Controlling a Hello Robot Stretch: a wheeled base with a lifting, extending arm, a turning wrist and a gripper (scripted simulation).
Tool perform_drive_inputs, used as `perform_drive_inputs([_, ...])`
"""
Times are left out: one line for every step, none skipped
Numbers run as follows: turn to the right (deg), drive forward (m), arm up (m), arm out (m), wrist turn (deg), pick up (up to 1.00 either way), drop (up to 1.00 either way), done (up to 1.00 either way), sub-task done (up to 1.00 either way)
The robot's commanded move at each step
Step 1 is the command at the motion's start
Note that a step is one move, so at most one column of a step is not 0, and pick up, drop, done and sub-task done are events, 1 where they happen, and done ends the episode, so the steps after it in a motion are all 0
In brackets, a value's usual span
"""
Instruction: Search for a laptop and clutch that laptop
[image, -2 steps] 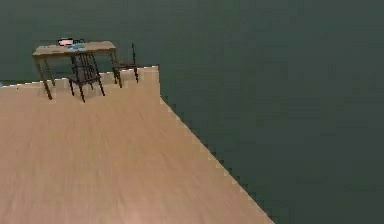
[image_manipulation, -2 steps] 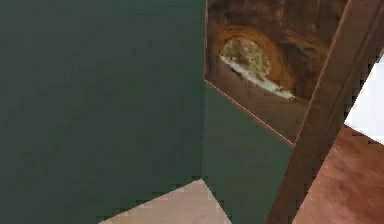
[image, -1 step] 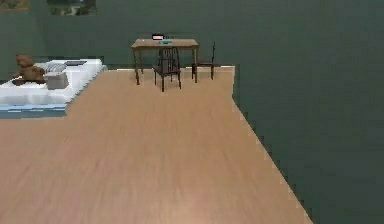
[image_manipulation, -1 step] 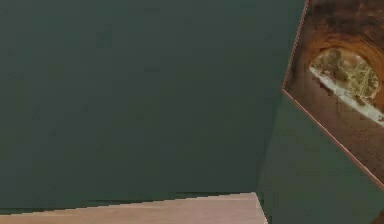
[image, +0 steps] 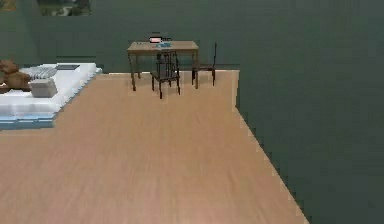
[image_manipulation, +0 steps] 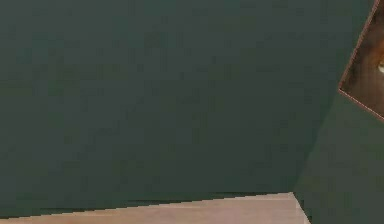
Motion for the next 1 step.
perform_drive_inputs([-24.0, 0.00, 0.00, 0.00, 0.0, 0.00, 0.00, 0.00, 0.00])
